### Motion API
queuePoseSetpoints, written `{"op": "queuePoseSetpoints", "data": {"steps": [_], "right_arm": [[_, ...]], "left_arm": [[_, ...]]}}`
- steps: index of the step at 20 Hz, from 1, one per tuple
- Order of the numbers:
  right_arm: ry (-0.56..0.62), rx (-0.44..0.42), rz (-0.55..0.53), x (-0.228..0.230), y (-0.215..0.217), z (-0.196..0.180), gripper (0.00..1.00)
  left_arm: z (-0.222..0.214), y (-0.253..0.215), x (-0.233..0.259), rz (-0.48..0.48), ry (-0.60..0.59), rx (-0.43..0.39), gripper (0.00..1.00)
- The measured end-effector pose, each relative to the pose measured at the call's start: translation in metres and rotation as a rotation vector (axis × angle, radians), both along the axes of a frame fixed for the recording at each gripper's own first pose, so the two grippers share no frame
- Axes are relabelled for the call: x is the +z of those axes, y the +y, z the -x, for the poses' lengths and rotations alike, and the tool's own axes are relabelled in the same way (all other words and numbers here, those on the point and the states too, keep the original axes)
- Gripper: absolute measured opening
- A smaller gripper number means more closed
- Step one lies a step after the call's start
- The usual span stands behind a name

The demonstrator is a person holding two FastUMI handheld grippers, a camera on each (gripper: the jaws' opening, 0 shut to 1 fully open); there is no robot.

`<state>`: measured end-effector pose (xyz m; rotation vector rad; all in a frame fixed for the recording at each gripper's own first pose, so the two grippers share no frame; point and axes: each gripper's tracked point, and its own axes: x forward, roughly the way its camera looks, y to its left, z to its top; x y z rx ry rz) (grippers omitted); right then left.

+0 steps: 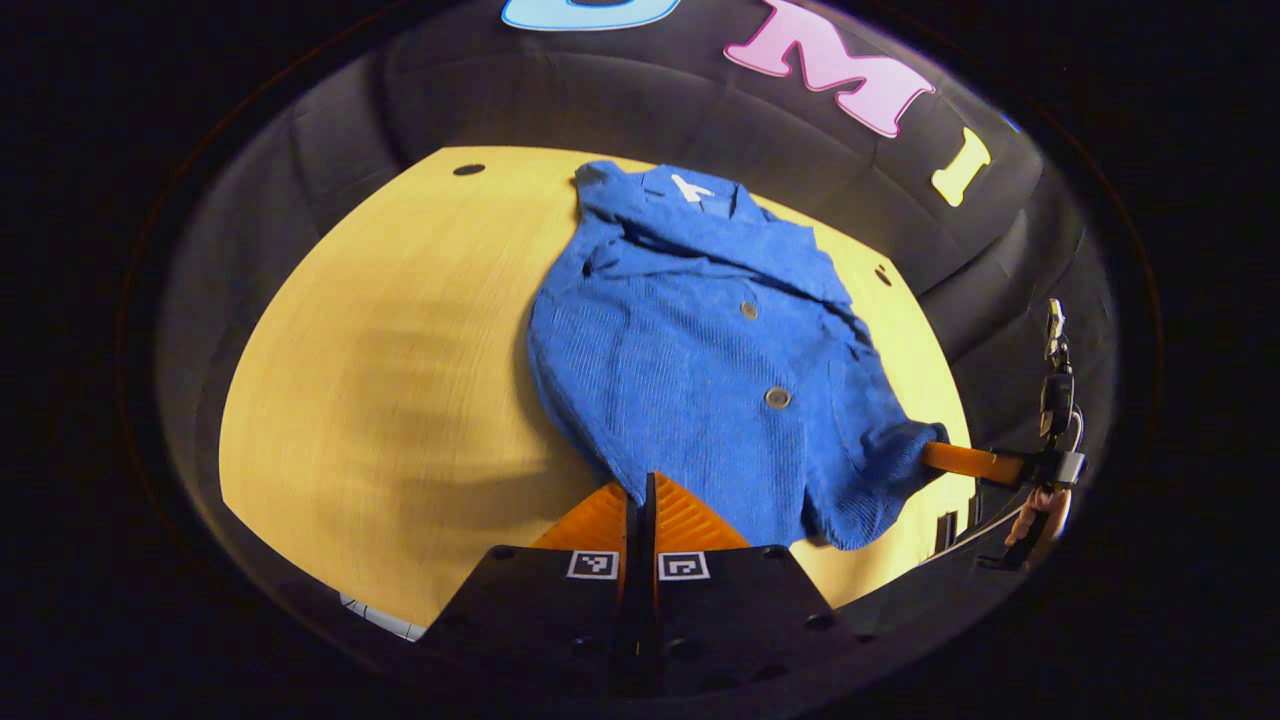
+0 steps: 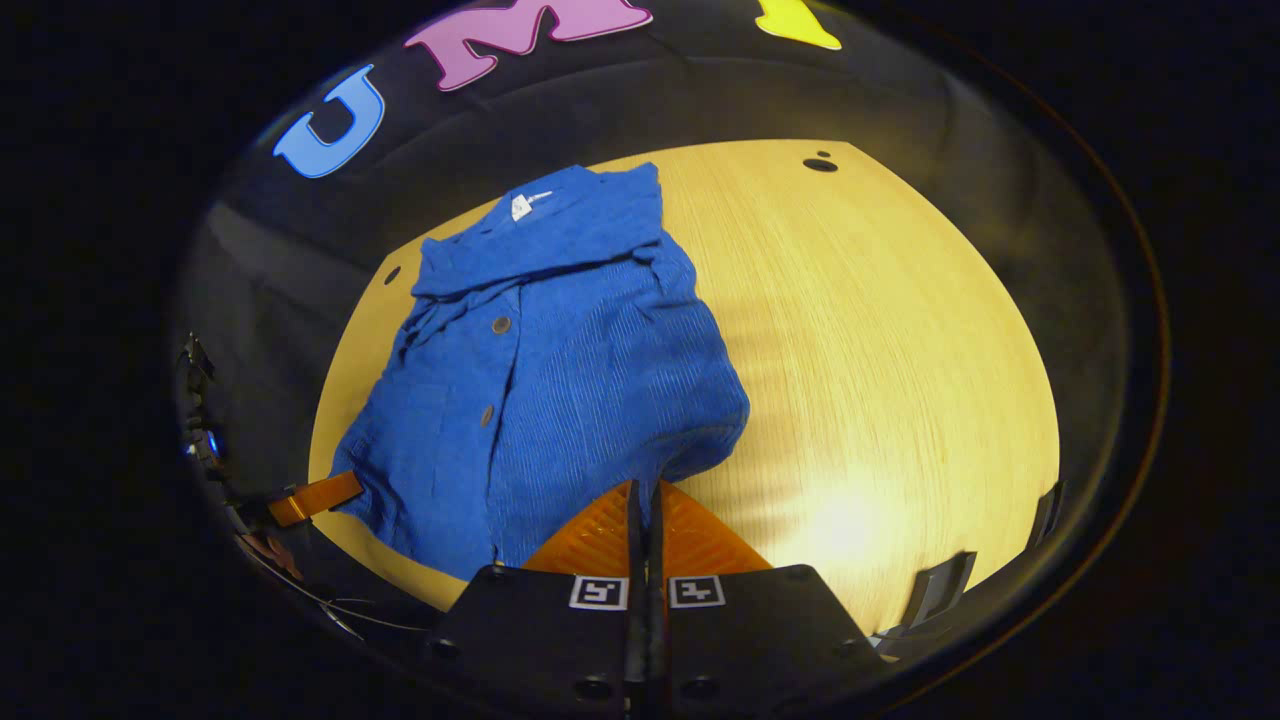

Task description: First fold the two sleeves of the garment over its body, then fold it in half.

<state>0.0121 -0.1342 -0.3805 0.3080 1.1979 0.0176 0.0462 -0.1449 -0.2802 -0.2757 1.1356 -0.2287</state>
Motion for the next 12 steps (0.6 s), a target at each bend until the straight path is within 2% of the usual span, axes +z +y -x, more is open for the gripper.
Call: {"op": "queuePoseSetpoints", "data": {"steps": [7,12], "right_arm": [[-0.147,0.044,-0.013,0.047,0.0,-0.097,0.01],[-0.254,0.035,-0.011,0.067,-0.011,-0.186,0.01]], "left_arm": [[-0.093,0.002,0.055,0.026,-0.156,0.016,0.0],[-0.182,0.016,0.08,-0.014,-0.279,0.024,0.0]]}}
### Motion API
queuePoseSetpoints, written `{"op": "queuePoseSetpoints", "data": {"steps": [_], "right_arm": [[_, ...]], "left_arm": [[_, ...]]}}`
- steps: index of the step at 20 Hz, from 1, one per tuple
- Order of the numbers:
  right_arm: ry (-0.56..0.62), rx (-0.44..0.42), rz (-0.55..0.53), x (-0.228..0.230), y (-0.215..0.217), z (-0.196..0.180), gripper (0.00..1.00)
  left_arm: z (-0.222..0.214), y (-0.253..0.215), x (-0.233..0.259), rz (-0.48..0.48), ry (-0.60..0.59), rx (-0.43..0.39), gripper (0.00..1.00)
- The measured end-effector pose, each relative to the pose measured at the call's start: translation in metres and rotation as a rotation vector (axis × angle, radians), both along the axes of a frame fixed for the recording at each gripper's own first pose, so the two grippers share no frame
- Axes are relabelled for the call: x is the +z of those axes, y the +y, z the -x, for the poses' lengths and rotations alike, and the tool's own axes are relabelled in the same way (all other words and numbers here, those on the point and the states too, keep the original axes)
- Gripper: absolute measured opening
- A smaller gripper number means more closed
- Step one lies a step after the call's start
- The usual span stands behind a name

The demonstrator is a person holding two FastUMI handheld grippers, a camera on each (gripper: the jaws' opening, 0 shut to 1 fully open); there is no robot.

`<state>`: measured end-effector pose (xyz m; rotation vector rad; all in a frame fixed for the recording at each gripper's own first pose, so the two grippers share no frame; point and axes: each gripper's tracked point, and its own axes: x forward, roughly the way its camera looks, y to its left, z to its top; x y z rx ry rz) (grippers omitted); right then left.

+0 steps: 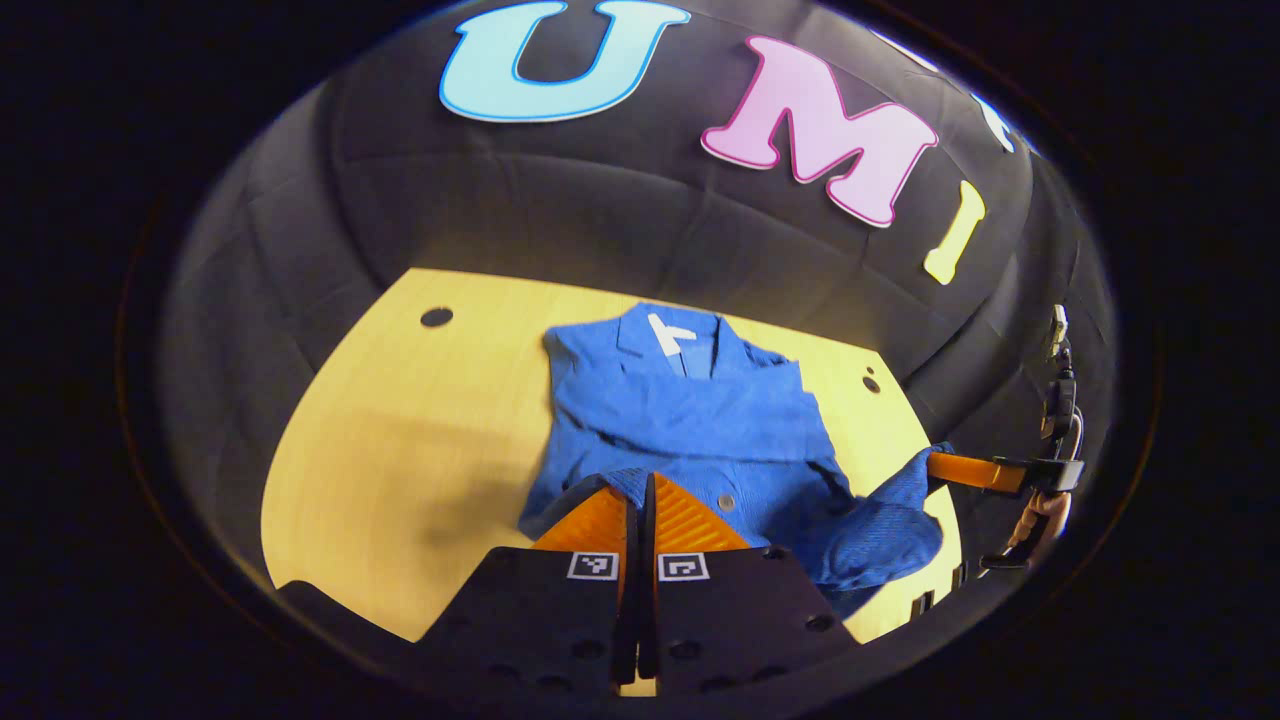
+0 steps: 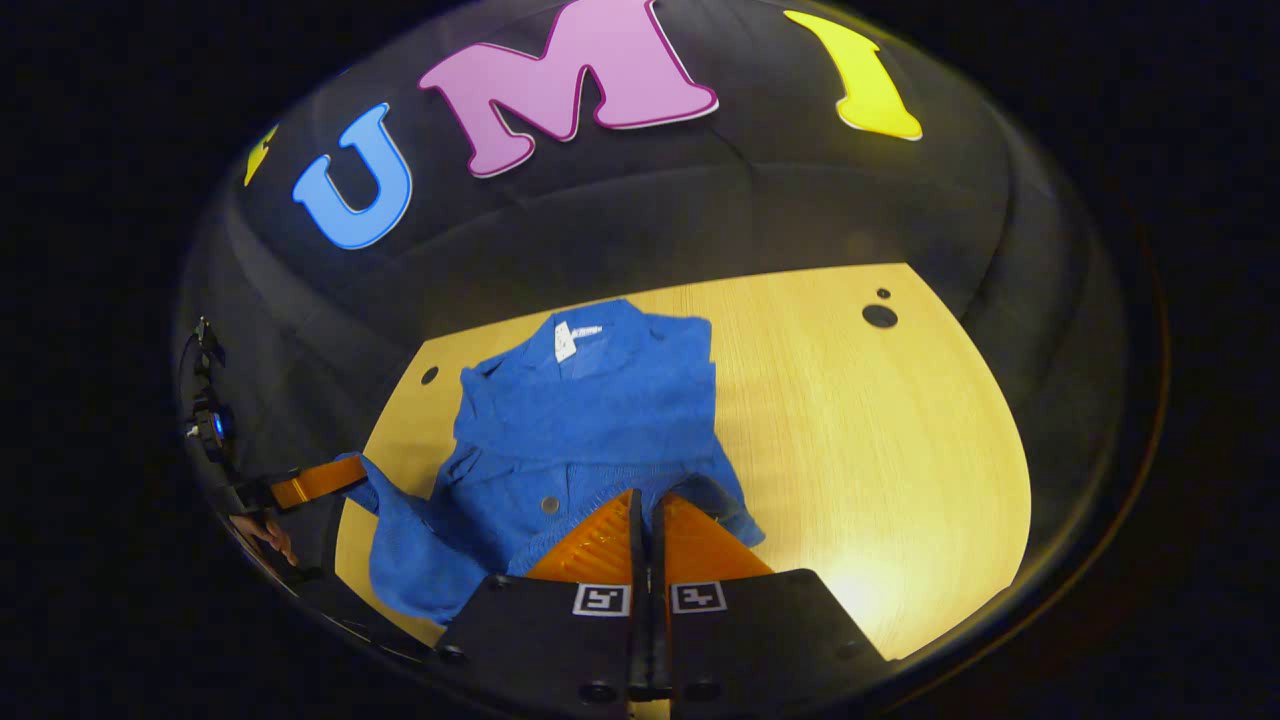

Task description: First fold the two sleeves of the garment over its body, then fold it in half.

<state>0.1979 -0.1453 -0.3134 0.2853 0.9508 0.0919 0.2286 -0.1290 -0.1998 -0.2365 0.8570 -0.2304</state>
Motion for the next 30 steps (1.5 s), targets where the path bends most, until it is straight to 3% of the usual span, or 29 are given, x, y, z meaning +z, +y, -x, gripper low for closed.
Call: {"op": "queuePoseSetpoints", "data": {"steps": [8,12,14,18,19,21,22,24,26,30], "right_arm": [[-0.164,-0.017,0.068,0.0,-0.017,-0.153,0.01],[-0.22,-0.041,0.132,-0.029,-0.021,-0.215,0.0],[-0.236,-0.047,0.149,-0.045,-0.021,-0.244,0.0],[-0.261,-0.077,0.188,-0.083,-0.031,-0.289,0.02],[-0.249,-0.091,0.208,-0.097,-0.037,-0.293,0.1],[-0.213,-0.098,0.213,-0.115,-0.04,-0.288,0.39],[-0.192,-0.092,0.214,-0.125,-0.04,-0.286,0.59],[-0.164,-0.069,0.235,-0.13,-0.044,-0.275,1.0],[-0.196,-0.065,0.242,-0.123,-0.045,-0.269,0.99],[-0.269,-0.079,0.244,-0.086,-0.044,-0.241,0.99]], "left_arm": [[-0.148,0.011,-0.008,-0.142,-0.162,-0.027,0.0],[-0.216,0.016,-0.04,-0.144,-0.21,0.01,0.0],[-0.257,0.024,-0.053,-0.151,-0.318,0.038,0.0],[-0.289,0.024,-0.097,-0.189,-0.339,-0.006,0.02],[-0.293,0.015,-0.111,-0.168,-0.314,-0.032,0.28],[-0.29,0.011,-0.131,-0.167,-0.273,-0.034,0.78],[-0.292,0.015,-0.137,-0.189,-0.26,-0.013,0.83],[-0.287,0.023,-0.132,-0.24,-0.244,0.022,0.83],[-0.28,0.029,-0.114,-0.269,-0.255,0.057,0.84],[-0.26,0.034,-0.058,-0.222,-0.335,0.144,0.85]]}}
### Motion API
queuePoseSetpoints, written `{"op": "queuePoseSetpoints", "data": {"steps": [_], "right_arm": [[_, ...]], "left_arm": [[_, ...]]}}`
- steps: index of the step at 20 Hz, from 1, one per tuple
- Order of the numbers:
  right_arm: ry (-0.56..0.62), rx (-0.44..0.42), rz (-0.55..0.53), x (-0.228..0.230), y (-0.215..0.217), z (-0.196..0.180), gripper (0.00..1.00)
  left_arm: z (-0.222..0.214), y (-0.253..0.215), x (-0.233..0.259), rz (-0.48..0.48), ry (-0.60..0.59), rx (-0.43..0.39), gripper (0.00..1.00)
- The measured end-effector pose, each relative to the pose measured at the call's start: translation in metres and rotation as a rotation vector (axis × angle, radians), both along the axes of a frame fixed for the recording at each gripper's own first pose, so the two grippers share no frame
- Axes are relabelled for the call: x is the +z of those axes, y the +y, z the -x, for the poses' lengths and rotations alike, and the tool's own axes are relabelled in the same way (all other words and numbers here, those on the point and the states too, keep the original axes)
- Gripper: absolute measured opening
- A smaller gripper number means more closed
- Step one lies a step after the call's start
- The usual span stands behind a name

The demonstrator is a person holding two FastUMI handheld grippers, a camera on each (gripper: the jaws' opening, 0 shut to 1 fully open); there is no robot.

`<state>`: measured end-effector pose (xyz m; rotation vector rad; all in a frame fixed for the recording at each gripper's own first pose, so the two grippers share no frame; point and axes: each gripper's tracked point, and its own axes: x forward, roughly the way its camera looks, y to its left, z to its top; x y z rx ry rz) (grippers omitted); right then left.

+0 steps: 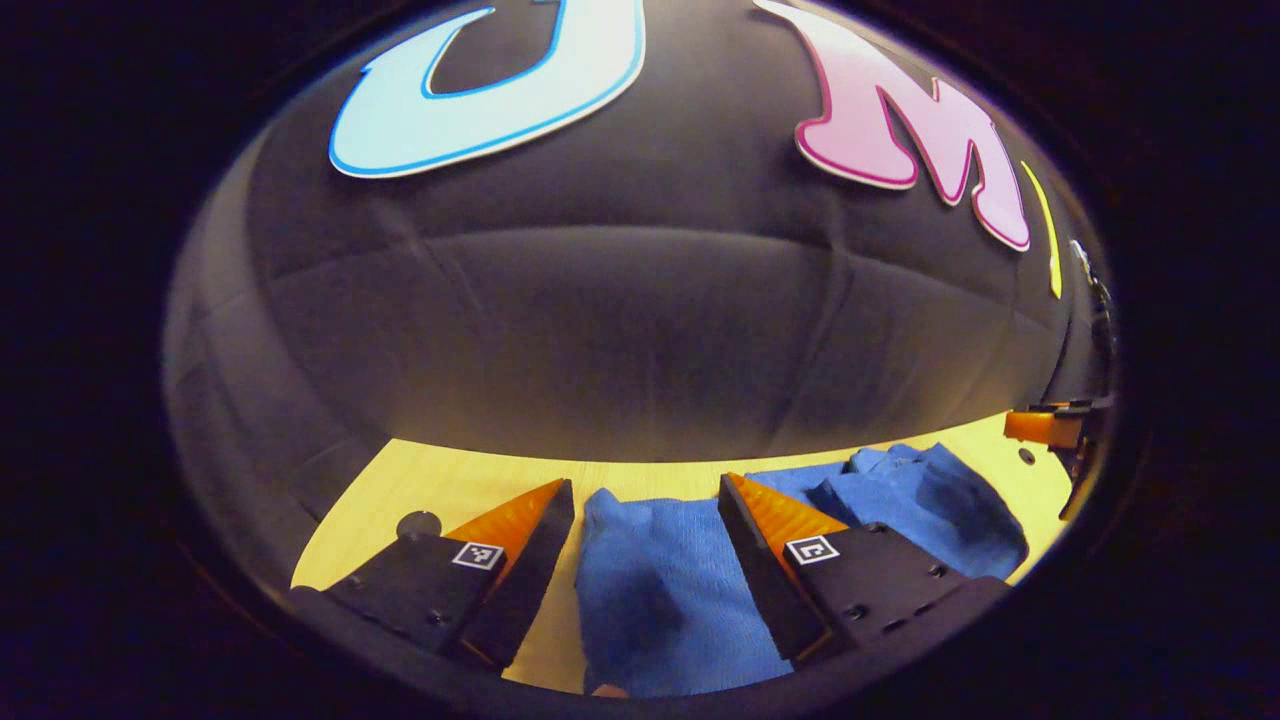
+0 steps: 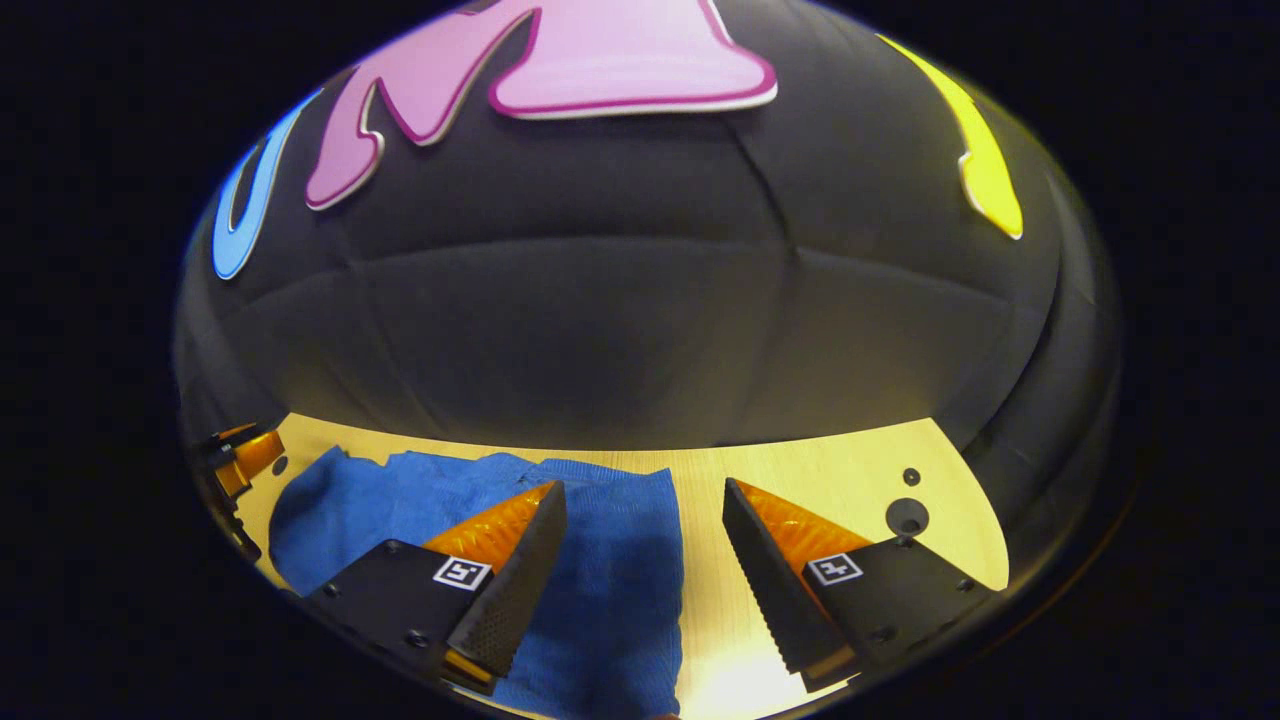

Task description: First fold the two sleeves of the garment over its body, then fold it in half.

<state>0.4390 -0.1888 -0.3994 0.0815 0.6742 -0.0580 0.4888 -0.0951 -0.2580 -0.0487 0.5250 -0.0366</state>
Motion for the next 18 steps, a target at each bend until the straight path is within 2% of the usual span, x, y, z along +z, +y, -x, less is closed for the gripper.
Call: {"op": "queuePoseSetpoints", "data": {"steps": [2,5,8,11,13,18], "right_arm": [[-0.028,0.005,0.003,0.022,0.002,0.019,0.99],[-0.083,0.008,0.053,0.062,0.002,0.049,0.99],[-0.126,0.006,0.021,0.105,0.016,0.089,0.98],[-0.178,-0.016,-0.006,0.153,0.026,0.13,0.98],[-0.234,-0.032,0.004,0.191,0.031,0.159,0.98],[-0.321,-0.046,0.002,0.254,0.057,0.233,0.98]], "left_arm": [[0.02,0.006,0.024,0.005,-0.041,0.041,0.85],[0.063,0.014,0.053,0.062,-0.082,0.076,0.85],[0.114,0.017,0.078,0.106,-0.11,0.105,0.85],[0.161,0.021,0.1,0.127,-0.103,0.087,0.84],[0.193,0.028,0.117,0.101,-0.111,0.074,0.84],[0.267,0.023,0.164,0.064,-0.191,-0.02,0.83]]}}
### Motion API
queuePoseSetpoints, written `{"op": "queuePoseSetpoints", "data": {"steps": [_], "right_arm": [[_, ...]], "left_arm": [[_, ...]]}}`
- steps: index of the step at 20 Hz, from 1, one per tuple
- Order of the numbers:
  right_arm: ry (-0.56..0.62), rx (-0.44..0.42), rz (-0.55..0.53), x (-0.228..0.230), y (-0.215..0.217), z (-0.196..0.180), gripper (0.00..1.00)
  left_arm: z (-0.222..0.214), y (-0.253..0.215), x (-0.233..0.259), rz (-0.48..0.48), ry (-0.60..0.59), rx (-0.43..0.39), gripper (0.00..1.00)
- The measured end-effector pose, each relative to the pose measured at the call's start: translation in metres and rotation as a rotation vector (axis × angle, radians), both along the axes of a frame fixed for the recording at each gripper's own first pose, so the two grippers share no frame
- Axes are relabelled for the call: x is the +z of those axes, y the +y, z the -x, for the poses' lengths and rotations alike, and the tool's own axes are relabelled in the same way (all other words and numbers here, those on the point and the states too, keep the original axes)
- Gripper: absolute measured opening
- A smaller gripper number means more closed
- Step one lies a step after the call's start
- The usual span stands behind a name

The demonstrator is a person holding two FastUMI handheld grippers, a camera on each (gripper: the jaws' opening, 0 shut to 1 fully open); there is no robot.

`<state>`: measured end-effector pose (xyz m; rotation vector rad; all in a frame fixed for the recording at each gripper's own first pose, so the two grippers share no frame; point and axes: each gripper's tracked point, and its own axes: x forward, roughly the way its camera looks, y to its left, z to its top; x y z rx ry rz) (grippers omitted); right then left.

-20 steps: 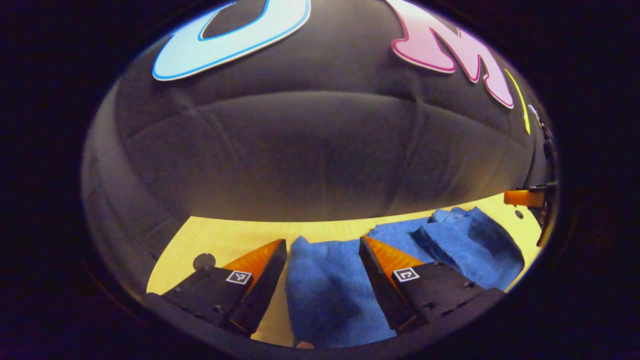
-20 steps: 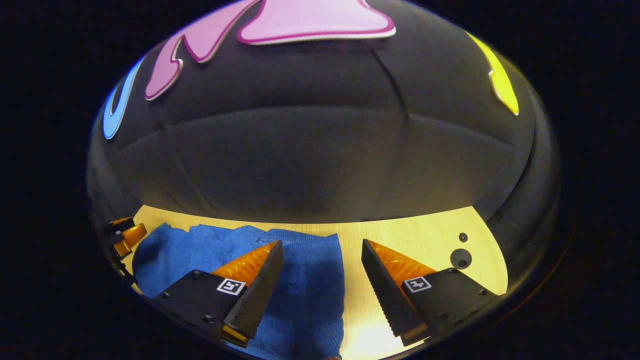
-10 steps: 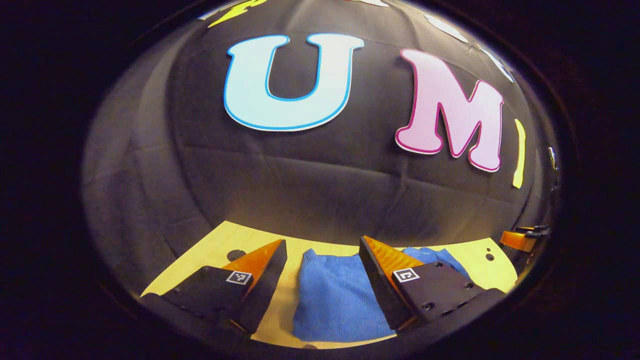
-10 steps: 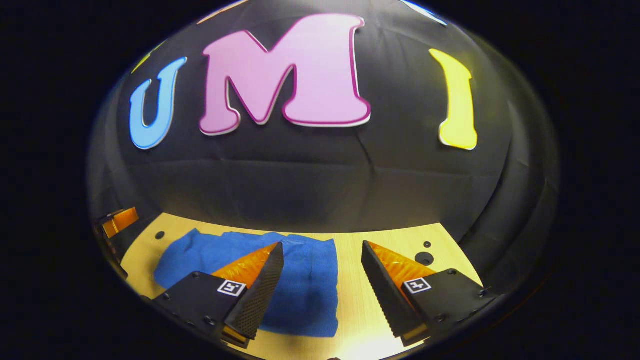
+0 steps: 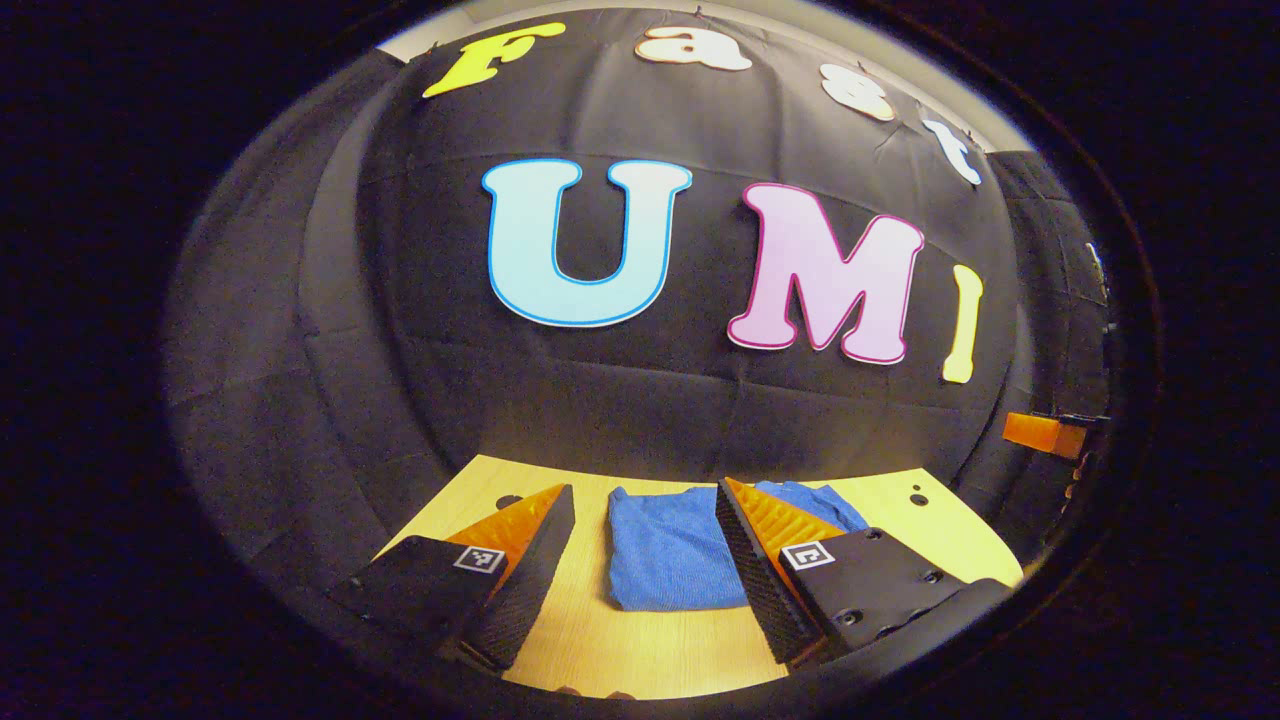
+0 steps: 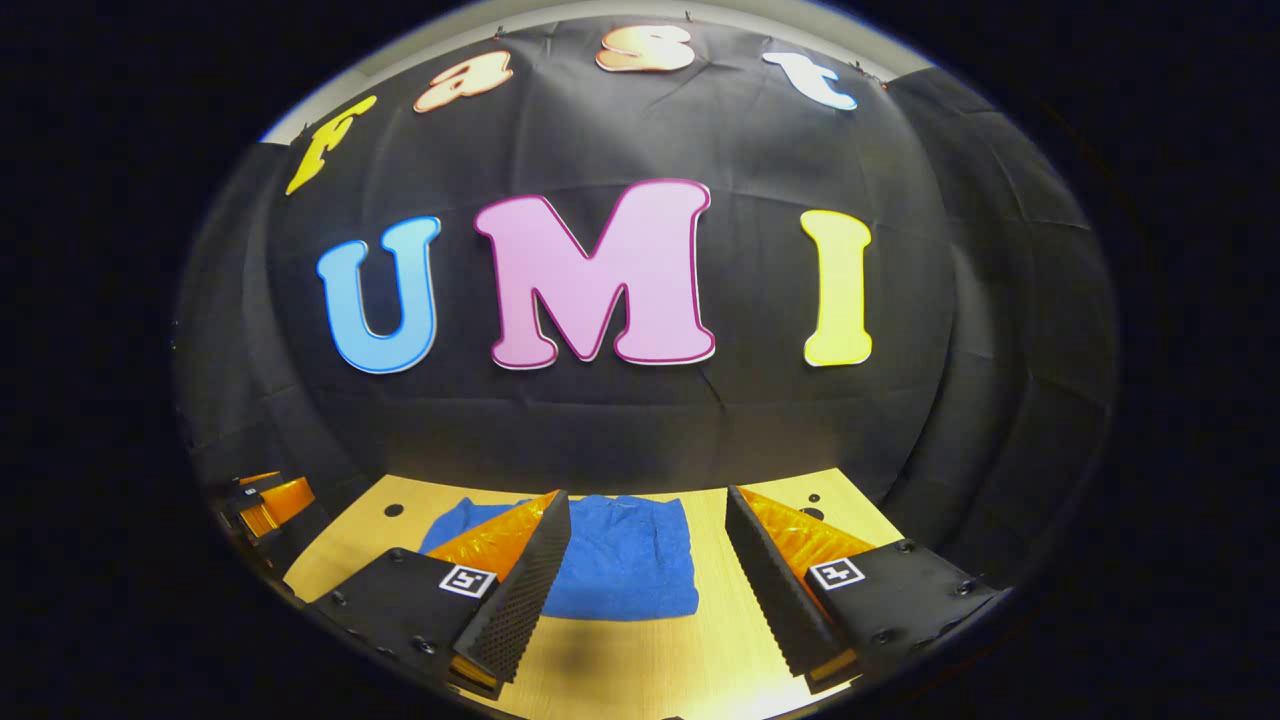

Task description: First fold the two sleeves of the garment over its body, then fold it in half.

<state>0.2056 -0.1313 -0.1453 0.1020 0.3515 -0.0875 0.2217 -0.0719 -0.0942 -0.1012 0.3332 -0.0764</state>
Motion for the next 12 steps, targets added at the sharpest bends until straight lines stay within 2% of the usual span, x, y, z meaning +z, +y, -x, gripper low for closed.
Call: {"op": "queuePoseSetpoints", "data": {"steps": [2,4,7,8,10,12], "right_arm": [[-0.047,0.006,-0.016,0.019,0.015,0.029,0.98],[-0.096,0.031,0.007,0.039,0.028,0.055,0.97],[-0.148,0.071,0.047,0.069,0.042,0.097,0.96],[-0.17,0.07,0.046,0.08,0.042,0.107,0.96],[-0.208,0.066,0.02,0.1,0.049,0.134,0.96],[-0.208,0.071,0.003,0.104,0.051,0.159,0.96]], "left_arm": [[0.022,-0.003,0.023,-0.015,-0.082,-0.013,0.83],[0.052,-0.009,0.039,0.005,-0.109,-0.019,0.81],[0.1,-0.015,0.056,0.063,-0.117,-0.04,0.79],[0.116,-0.018,0.057,0.074,-0.113,-0.055,0.81],[0.145,-0.021,0.057,0.066,-0.106,-0.066,0.79],[0.176,-0.022,0.057,0.055,-0.104,-0.066,0.81]]}}
